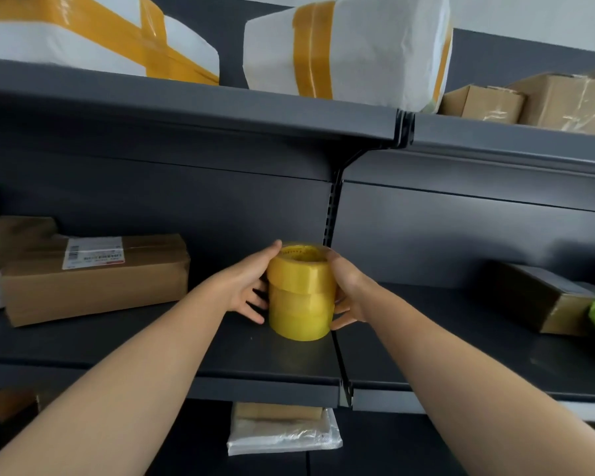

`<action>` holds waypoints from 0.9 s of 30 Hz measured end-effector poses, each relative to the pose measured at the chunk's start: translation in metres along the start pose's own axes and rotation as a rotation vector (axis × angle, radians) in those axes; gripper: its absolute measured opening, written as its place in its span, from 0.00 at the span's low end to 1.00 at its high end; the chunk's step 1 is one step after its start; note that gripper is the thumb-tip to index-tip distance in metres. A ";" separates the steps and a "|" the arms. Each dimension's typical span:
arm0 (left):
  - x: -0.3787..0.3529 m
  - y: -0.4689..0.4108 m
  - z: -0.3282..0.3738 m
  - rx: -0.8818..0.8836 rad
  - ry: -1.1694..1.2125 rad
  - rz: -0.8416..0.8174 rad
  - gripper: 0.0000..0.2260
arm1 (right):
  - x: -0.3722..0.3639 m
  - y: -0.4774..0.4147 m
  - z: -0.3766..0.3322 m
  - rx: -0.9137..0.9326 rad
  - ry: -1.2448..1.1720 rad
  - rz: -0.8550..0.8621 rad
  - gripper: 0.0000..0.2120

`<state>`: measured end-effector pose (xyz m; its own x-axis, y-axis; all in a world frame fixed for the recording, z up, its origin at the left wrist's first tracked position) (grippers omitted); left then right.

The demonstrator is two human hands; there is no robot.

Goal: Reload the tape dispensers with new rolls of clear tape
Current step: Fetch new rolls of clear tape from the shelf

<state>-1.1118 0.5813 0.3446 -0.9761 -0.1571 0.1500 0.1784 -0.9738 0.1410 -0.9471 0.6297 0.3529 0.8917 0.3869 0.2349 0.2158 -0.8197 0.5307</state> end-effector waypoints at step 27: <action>-0.071 0.059 -0.016 -0.591 0.223 0.337 0.36 | 0.018 0.035 0.060 0.737 -0.224 0.074 0.22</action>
<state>-1.0340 0.5322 0.3269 -0.8929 -0.4338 -0.1201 0.4395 -0.7825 -0.4410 -0.8993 0.5824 0.3265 0.9566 0.2893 0.0364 0.2910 -0.9400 -0.1778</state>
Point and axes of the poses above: each hand's wrist, its own y-axis away from the middle knuckle, its own x-axis out of the back of the hand, z = x × y, the point moved 4 cm from there along -y, towards the middle knuckle, and after that the axes turned 11 degrees about -x, right-handed, at the moved point
